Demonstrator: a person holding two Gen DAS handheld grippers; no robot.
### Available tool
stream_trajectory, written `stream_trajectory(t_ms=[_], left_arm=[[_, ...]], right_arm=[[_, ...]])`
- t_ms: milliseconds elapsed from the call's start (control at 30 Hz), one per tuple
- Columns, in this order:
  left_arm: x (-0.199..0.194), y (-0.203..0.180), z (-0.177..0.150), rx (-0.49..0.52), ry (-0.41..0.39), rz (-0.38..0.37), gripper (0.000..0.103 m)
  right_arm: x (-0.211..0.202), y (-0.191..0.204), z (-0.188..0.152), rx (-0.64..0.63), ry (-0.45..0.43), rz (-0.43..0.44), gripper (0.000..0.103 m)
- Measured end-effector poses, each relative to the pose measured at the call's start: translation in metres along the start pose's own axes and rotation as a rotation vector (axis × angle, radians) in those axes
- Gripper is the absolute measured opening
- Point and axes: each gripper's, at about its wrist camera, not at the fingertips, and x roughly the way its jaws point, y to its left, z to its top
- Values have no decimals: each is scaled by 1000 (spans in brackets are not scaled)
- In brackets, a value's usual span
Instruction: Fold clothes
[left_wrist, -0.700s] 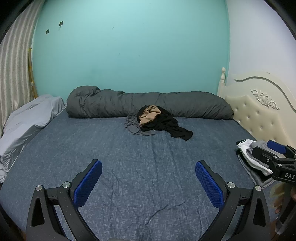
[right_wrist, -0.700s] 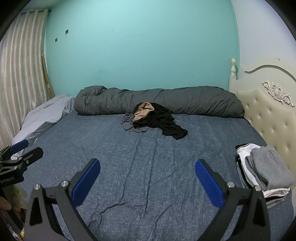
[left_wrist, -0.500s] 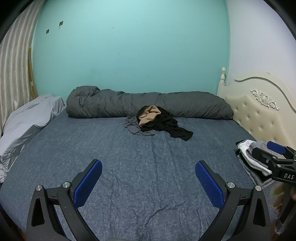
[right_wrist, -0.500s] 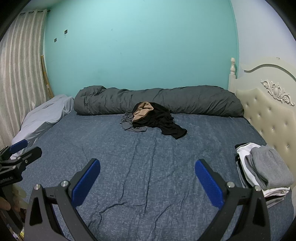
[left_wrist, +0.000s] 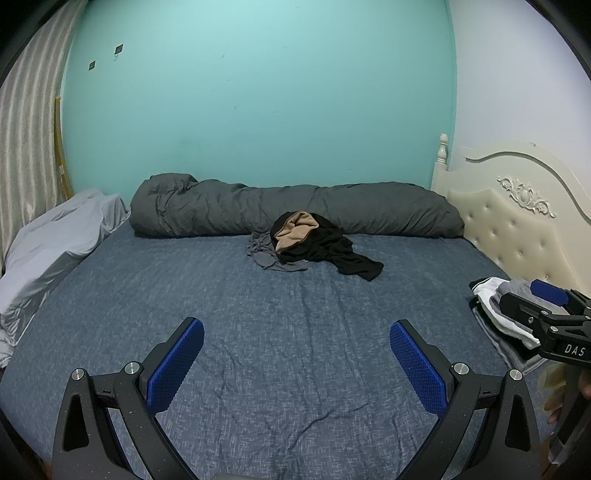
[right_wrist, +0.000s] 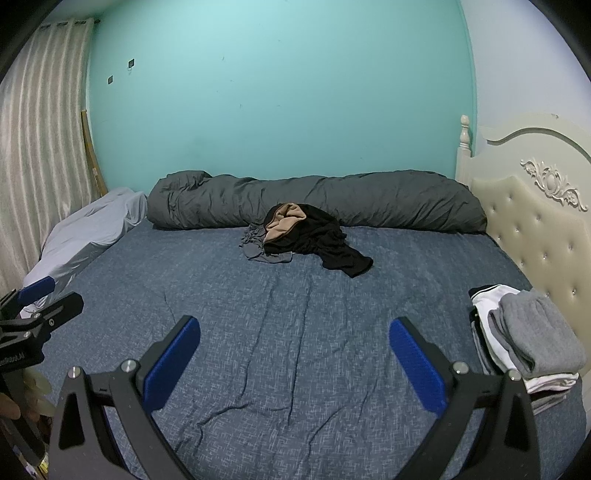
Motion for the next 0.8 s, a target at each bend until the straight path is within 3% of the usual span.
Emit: stream_trajectory(t_ms=[800], left_arm=[[4,-4,0,13,6,8,103]], right_arm=[[2,-5,-1,4,-2,1,103]])
